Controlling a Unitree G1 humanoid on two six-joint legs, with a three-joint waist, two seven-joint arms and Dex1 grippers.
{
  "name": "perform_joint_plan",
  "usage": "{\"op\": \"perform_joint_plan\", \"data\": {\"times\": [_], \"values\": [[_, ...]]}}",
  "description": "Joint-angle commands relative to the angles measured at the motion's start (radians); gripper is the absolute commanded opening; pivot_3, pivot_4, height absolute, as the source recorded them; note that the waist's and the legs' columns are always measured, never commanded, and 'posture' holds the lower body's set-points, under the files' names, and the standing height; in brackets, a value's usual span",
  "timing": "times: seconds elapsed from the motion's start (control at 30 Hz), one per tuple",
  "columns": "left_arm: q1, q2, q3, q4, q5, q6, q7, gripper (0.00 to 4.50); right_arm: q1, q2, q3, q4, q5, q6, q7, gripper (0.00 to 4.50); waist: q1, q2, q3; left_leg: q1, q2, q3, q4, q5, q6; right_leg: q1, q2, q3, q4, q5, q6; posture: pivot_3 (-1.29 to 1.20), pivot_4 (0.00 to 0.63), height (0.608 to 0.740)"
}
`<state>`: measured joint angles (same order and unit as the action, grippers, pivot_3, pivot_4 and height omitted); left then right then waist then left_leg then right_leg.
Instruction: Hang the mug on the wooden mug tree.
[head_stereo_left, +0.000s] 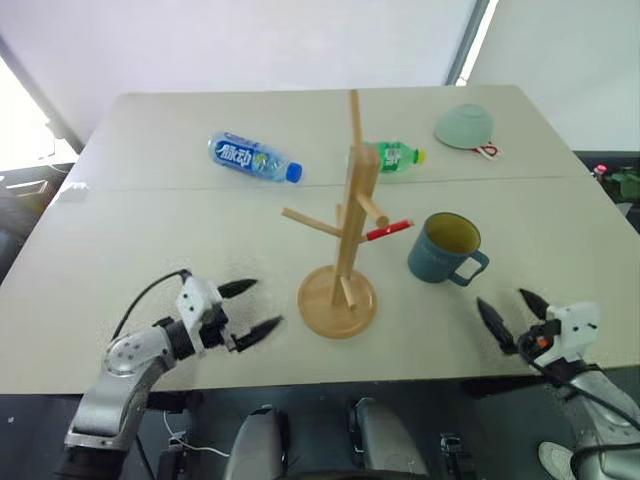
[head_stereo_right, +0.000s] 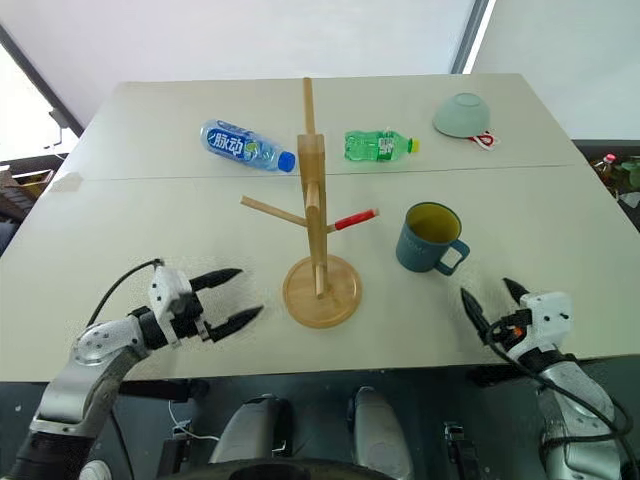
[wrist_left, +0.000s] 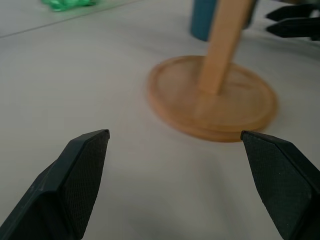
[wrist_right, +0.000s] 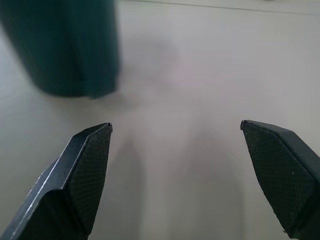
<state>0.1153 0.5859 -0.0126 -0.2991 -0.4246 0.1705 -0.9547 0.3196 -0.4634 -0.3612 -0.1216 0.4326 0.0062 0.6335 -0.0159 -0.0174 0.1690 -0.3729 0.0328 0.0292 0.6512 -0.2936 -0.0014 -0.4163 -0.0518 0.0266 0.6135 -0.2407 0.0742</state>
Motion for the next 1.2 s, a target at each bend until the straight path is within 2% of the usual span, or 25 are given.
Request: {"op": "perform_joint_plan", "data": {"times": [0.03,0.5,0.97,1.07,1.2], "values": [[0.008,0.024,-0.025,-0.085,-0.040,0.022,-0.052,4.50,-0.009,-0.004,0.016,-0.094,-0.004,0.016,-0.012,4.29,0.000,0.000,0.000,0.000,0.000,0.000,0.000,0.000,0.000,0.000,0.000,0.000,0.000,0.000,0.000,0.00,0.150,0.740],[0.023,0.006,-0.057,-0.102,-0.035,-0.081,-0.121,4.50,-0.165,0.117,0.036,0.012,-0.084,-0.015,-0.185,4.29,0.003,0.000,0.000,-0.002,-0.001,0.001,0.001,0.000,0.000,-0.003,0.004,-0.001,0.000,0.000,0.000,0.00,0.150,0.740],[0.011,-0.012,-0.064,-0.094,-0.022,-0.096,-0.109,4.50,-0.275,0.161,0.036,0.140,-0.116,-0.044,-0.275,4.29,0.002,0.001,0.000,-0.001,-0.001,0.001,0.001,0.000,0.000,-0.003,0.005,0.000,0.002,0.000,0.000,0.00,0.150,0.740],[0.003,-0.014,-0.064,-0.089,-0.019,-0.096,-0.105,4.50,-0.293,0.167,0.043,0.151,-0.107,-0.047,-0.266,3.36,0.002,0.001,0.000,-0.001,-0.001,0.001,0.002,0.000,0.000,-0.003,0.005,0.000,0.002,0.000,0.000,0.00,0.150,0.740],[-0.004,-0.017,-0.060,-0.086,-0.015,-0.096,-0.094,4.50,-0.296,0.169,0.050,0.140,-0.096,-0.050,-0.242,1.45,0.002,0.001,0.000,-0.001,-0.001,0.001,0.002,0.000,0.000,-0.003,0.005,0.000,0.002,0.000,0.000,0.00,0.150,0.740]]}}
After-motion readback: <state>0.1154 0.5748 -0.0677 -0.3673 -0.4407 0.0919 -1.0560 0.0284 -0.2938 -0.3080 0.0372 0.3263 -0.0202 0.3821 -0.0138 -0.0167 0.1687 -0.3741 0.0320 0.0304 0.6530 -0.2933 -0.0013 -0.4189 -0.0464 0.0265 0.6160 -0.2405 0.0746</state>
